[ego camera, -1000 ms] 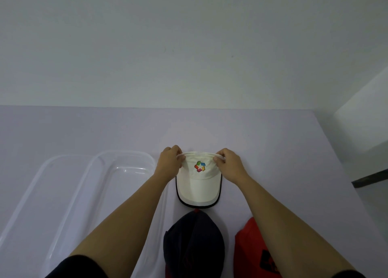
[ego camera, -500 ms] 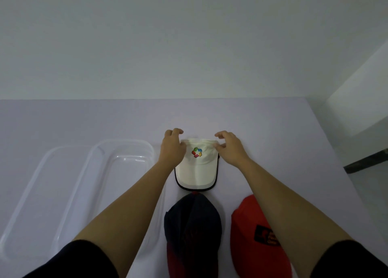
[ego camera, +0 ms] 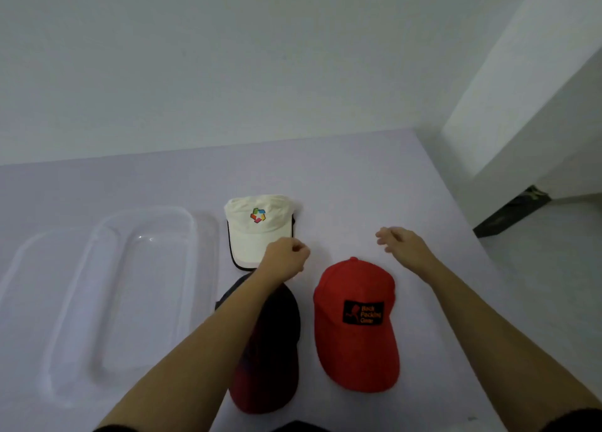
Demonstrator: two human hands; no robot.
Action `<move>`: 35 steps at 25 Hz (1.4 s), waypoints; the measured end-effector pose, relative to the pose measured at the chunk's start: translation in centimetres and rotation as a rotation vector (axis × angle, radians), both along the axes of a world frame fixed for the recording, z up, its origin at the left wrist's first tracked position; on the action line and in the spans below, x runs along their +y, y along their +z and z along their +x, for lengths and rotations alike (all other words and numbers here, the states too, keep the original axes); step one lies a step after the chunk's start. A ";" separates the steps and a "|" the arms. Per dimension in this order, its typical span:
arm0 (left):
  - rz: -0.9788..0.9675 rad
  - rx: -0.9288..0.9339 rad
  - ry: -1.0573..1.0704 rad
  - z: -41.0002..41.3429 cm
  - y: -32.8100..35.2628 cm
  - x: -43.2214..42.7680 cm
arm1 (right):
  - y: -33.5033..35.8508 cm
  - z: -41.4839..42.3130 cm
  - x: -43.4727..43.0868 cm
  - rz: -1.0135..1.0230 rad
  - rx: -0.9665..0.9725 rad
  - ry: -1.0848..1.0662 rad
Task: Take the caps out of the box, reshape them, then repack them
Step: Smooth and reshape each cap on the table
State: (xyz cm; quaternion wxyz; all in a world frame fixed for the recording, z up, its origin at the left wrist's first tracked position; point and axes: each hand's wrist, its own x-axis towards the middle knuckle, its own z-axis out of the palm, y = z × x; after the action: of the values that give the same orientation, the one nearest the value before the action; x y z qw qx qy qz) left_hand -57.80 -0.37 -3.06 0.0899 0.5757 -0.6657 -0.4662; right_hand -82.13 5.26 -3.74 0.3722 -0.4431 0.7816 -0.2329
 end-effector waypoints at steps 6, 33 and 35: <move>0.348 0.103 0.034 -2.3 -3.7 5.0 | -0.9 0.0 6.0 0.278 -0.199 0.089; 0.229 0.261 0.270 -3.6 -4.5 7.6 | -4.5 0.9 8.5 -0.073 -0.136 -0.007; 0.188 0.240 0.251 -3.3 -4.7 7.5 | -4.7 1.1 8.4 -0.088 -0.150 -0.010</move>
State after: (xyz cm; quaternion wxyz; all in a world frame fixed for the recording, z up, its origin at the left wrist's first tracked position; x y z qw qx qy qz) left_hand -61.12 7.17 -7.76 0.1717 0.6004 -0.5266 -0.5768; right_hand -81.04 13.69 -8.41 0.4089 -0.4362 0.7427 -0.3014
